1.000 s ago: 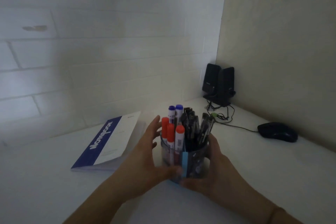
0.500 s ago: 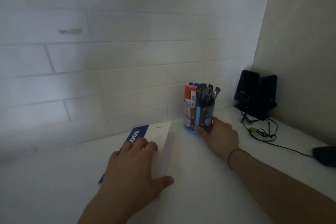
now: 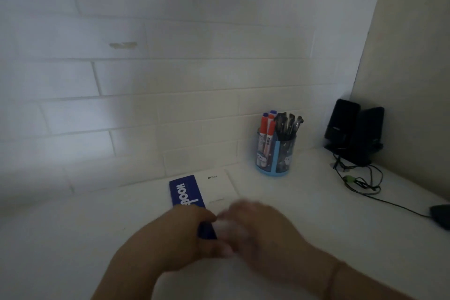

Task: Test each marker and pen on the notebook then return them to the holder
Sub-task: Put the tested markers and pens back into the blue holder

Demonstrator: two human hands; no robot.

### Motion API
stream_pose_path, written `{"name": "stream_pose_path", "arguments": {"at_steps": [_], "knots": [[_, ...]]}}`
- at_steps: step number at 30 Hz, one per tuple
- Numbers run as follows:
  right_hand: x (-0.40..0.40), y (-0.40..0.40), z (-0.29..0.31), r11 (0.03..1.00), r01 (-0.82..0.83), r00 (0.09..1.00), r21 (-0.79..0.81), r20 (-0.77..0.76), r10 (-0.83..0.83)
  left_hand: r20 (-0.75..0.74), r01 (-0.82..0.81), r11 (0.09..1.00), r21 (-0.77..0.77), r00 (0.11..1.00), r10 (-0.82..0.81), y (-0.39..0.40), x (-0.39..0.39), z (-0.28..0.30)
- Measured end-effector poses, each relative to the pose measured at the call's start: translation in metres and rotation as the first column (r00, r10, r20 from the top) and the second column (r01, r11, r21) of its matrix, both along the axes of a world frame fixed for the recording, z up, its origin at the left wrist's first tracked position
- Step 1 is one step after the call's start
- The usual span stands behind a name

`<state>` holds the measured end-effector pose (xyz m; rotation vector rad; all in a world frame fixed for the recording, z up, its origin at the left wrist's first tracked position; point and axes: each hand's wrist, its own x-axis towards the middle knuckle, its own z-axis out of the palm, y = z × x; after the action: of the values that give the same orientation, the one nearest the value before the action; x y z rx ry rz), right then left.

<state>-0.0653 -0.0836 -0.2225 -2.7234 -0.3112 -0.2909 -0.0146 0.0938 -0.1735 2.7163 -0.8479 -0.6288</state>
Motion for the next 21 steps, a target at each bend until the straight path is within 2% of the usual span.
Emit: {"name": "stream_pose_path", "arguments": {"at_steps": [2, 3, 5, 7, 9, 12, 15, 16, 18, 21], "knots": [[-0.019, 0.013, -0.003, 0.969, -0.017, 0.972, -0.245, -0.233, -0.042, -0.015, 0.115, 0.992, -0.045, 0.993, -0.116, 0.004, -0.004, 0.009], [-0.024, 0.013, -0.004, 0.942, -0.039, 0.954, -0.335, -0.291, -0.064, -0.010, 0.158, 0.986, -0.059, 0.987, -0.158, 0.006, -0.004, 0.010], [-0.027, 0.007, 0.001, 0.907, -0.069, 0.950, -0.415, -0.304, -0.066, 0.007, 0.138, 0.985, -0.100, 0.990, -0.138, 0.009, 0.000, 0.007], [-0.022, -0.007, 0.011, 0.908, -0.001, 0.949, -0.419, -0.287, -0.132, 0.161, 0.087, 0.989, -0.116, 0.985, -0.068, 0.009, 0.010, -0.006], [-0.009, -0.020, 0.019, 0.892, 0.117, 0.938, -0.436, -0.247, -0.244, 0.290, 0.007, 0.998, -0.056, 0.957, 0.010, 0.007, 0.020, -0.022], [0.015, -0.034, 0.013, 0.906, 0.218, 0.952, -0.363, -0.125, -0.279, 0.317, -0.100, 0.993, -0.062, 0.941, 0.115, 0.000, 0.028, -0.041], [0.028, -0.037, 0.007, 0.969, 0.146, 0.969, -0.200, -0.166, -0.181, 0.320, -0.123, 0.988, -0.097, 0.936, 0.148, -0.003, 0.031, -0.048], [0.032, -0.037, 0.006, 0.975, 0.116, 0.976, -0.191, -0.160, -0.148, 0.319, -0.135, 0.985, -0.108, 0.933, 0.163, -0.002, 0.033, -0.049], [0.045, -0.041, -0.001, 0.964, 0.116, 0.992, -0.238, -0.024, -0.125, 0.321, -0.154, 0.980, -0.129, 0.928, 0.188, -0.001, 0.035, -0.050], [0.066, -0.041, -0.007, 0.947, 0.235, 0.970, -0.219, 0.109, -0.215, 0.340, -0.128, 0.960, -0.250, 0.916, 0.211, -0.002, 0.037, -0.050]]}}
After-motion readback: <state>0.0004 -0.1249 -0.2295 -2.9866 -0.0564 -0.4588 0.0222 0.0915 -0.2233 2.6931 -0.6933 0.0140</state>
